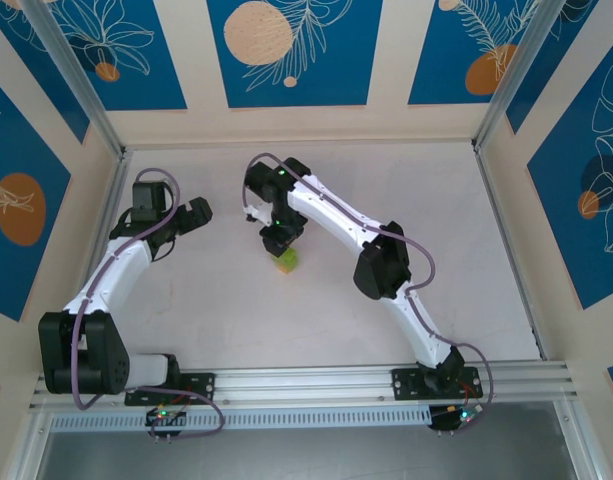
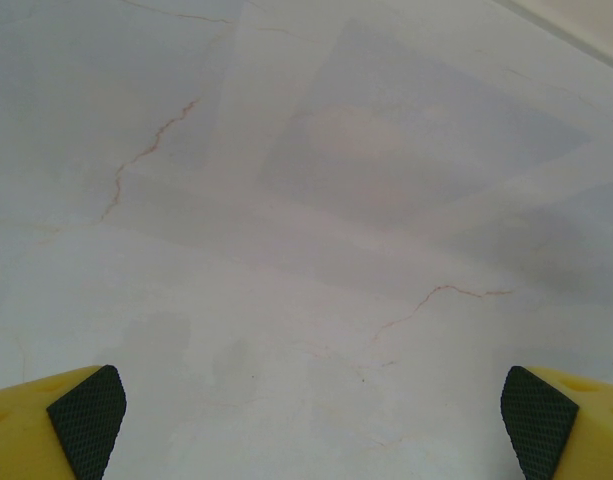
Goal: Assemble a carrot with lego
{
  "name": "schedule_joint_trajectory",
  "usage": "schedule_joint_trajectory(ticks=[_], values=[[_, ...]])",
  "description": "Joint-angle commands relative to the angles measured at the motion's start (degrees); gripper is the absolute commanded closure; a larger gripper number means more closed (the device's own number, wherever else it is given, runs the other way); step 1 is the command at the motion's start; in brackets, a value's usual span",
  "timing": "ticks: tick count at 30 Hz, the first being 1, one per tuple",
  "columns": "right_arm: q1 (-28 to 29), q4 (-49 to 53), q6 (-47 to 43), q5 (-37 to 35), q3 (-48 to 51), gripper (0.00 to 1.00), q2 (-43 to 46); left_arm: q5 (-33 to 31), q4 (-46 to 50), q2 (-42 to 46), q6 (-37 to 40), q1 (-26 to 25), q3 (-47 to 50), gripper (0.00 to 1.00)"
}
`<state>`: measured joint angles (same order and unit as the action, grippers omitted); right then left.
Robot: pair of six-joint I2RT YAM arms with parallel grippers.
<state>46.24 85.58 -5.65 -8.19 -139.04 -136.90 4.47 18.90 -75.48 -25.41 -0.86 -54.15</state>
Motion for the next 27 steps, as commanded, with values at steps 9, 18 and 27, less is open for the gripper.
schedule_joint_trajectory(ticks=[9,18,27], values=[[0.3,0.3,-0.1,-0.3,1.9,0.65,-1.6,0.7,-0.8,-0.3,0.5,0.8,-0.1,0.01],[0.8,0.7,-0.2,-1.2,2.8,0.65,-3.5,0.7,-0.9,-0.4,0.5,0.8,-0.1,0.01],[1.3,0.4,0.2,-3.4,6.6,0.66,-4.2,0.8,-1.0,-0.6,0.5,0.8,0.0,0.01]])
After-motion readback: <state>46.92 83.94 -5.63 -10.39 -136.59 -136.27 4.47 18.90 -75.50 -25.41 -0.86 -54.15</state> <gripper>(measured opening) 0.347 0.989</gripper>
